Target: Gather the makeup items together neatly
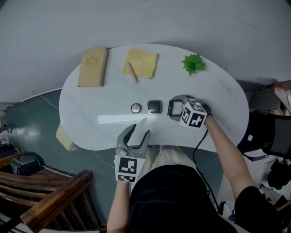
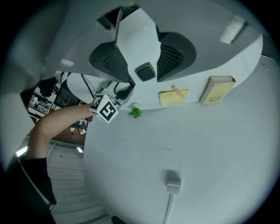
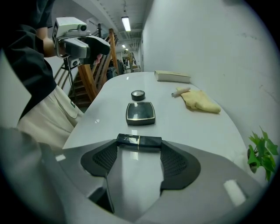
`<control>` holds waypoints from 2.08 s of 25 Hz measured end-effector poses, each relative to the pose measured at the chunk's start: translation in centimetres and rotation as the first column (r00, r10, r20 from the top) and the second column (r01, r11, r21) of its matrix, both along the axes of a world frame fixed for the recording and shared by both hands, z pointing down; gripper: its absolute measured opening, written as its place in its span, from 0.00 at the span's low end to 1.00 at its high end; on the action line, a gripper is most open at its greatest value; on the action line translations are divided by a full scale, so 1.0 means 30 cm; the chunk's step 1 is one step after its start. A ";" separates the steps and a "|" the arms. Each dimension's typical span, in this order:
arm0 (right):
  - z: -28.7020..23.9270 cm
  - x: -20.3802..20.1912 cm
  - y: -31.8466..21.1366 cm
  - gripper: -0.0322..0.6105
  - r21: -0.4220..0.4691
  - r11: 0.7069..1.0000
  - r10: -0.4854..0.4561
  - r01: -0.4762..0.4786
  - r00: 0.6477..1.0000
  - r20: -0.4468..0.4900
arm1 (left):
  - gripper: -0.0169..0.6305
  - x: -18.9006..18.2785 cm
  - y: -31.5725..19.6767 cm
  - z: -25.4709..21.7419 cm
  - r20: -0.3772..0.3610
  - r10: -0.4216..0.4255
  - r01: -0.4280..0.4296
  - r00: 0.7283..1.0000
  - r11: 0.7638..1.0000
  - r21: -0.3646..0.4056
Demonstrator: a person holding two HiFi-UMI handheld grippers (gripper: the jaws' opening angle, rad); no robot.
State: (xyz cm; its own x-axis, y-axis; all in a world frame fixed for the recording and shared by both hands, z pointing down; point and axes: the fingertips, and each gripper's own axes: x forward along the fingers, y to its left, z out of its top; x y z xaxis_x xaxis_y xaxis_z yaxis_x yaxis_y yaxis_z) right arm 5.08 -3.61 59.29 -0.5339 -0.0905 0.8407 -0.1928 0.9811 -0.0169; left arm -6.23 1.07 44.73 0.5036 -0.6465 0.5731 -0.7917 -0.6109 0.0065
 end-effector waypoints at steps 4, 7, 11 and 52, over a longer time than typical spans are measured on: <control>-0.001 -0.007 -0.002 0.55 0.002 0.999 -0.032 0.032 0.999 0.007 | 0.34 0.001 0.000 0.003 -0.002 -0.003 0.003 1.000 1.000 -0.003; -0.001 -0.012 -0.006 0.55 0.004 0.999 -0.051 0.051 0.999 0.013 | 0.34 0.002 -0.001 0.004 0.000 -0.004 0.004 1.000 1.000 -0.003; 0.000 -0.015 -0.004 0.55 0.003 0.997 -0.072 0.072 0.997 0.020 | 0.34 0.001 -0.002 0.003 0.004 -0.006 0.006 1.000 1.000 -0.003; -0.341 -0.019 -0.045 0.55 0.012 0.904 0.406 -0.428 0.865 0.295 | 0.38 -0.048 -0.227 0.049 -0.053 -0.054 0.051 0.997 0.998 -0.046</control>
State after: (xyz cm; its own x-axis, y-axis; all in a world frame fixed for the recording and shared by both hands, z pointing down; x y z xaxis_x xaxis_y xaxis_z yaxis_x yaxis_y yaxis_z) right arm 4.50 -4.97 49.05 -0.6426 -0.4135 0.6450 -0.5826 0.8105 -0.0609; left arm -7.68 -5.74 46.20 0.5009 -0.6472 0.5746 -0.8205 -0.5665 0.0771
